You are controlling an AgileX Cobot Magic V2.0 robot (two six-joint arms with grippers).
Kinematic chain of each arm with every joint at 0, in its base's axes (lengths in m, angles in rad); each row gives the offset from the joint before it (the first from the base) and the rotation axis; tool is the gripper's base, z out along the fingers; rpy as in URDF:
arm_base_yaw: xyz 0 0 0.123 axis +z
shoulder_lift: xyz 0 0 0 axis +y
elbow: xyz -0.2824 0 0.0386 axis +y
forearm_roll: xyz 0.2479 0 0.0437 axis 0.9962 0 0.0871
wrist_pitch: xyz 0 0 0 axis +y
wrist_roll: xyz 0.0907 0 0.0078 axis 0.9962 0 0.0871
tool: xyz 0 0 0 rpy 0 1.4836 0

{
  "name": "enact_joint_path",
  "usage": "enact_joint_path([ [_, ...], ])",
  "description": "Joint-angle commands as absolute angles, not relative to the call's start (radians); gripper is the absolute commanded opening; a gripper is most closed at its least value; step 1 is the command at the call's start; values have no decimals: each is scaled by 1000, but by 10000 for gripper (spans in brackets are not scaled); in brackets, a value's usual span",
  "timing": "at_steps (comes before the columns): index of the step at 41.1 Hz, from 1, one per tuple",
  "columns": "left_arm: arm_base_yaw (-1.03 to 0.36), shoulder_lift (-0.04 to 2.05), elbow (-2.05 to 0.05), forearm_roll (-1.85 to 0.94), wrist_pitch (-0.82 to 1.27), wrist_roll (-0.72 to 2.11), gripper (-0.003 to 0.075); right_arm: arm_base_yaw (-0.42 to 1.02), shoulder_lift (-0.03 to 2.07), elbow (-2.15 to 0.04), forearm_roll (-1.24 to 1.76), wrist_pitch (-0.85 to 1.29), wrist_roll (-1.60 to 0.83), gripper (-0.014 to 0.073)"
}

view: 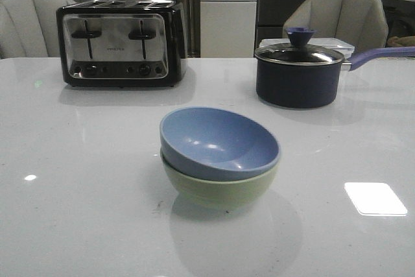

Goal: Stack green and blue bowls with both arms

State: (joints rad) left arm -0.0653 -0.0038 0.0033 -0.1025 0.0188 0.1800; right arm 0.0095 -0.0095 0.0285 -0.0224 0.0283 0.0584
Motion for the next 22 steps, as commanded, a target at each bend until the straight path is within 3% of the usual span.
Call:
enact_joint_path([
  [1, -72, -25, 7, -111, -66, 177, 97, 5, -29, 25, -33, -68, 63, 57],
  [22, -72, -25, 7, -111, -66, 177, 96, 5, -29, 25, -33, -56, 63, 57],
])
